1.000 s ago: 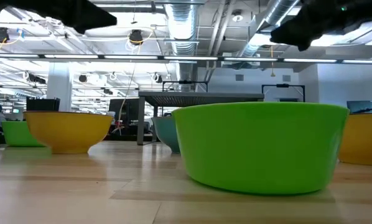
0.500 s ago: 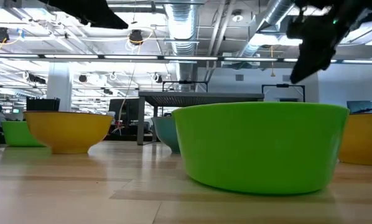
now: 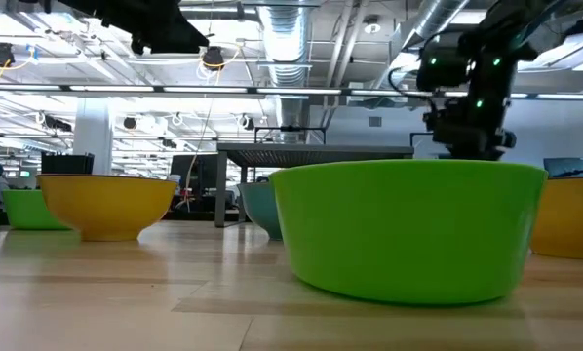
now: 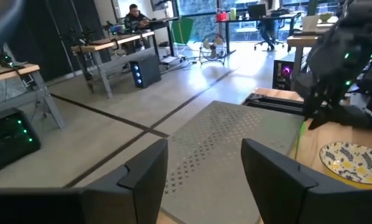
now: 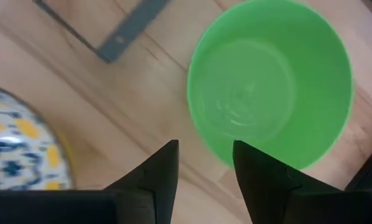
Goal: Pick & Place Mini bowls
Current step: Put the top right green bowl on the shelf
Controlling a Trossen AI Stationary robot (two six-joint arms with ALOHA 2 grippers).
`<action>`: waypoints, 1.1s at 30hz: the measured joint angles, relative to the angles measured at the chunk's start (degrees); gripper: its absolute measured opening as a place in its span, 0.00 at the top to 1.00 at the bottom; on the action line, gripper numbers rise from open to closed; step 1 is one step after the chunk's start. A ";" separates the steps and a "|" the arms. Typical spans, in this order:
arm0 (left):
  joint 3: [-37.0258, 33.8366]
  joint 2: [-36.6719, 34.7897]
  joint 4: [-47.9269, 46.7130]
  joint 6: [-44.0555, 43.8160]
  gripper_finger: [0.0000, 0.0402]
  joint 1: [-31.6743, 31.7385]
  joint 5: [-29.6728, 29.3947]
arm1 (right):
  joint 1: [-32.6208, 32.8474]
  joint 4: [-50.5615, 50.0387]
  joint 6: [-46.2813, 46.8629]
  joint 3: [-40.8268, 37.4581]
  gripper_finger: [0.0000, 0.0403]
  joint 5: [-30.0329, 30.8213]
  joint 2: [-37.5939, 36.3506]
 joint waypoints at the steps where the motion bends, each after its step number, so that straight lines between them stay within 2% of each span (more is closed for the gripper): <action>1: 0.01 0.00 0.00 -0.02 0.49 0.35 0.11 | -0.40 0.42 -1.22 0.00 0.64 -0.01 0.99; 13: 0.00 0.00 -0.20 -0.37 0.50 0.68 0.22 | -4.72 6.14 -6.45 0.02 0.68 -0.15 9.60; 16: 0.01 0.00 -0.20 -0.37 0.51 0.68 0.20 | -5.27 5.92 -6.42 0.02 0.78 -1.58 11.27; 19: -0.02 0.00 -0.22 -0.37 0.51 0.68 0.22 | -5.72 5.28 -6.58 0.08 0.93 -2.31 12.26; 21: -0.02 -0.02 -0.22 -0.37 0.51 0.68 0.20 | -5.96 4.15 -6.61 0.10 0.98 -2.41 11.88; 25: -0.04 -0.02 -0.22 -0.37 0.52 0.68 0.21 | -4.60 -1.83 -6.46 1.89 0.98 -2.51 8.79; 30: -0.09 -0.02 -0.20 -0.37 0.53 0.68 0.20 | -1.76 -10.09 -4.66 7.40 0.99 2.70 2.89; 33: -0.09 -0.02 -0.20 -0.37 0.54 0.68 0.20 | 0.08 -11.42 -5.89 11.73 0.99 3.51 -0.65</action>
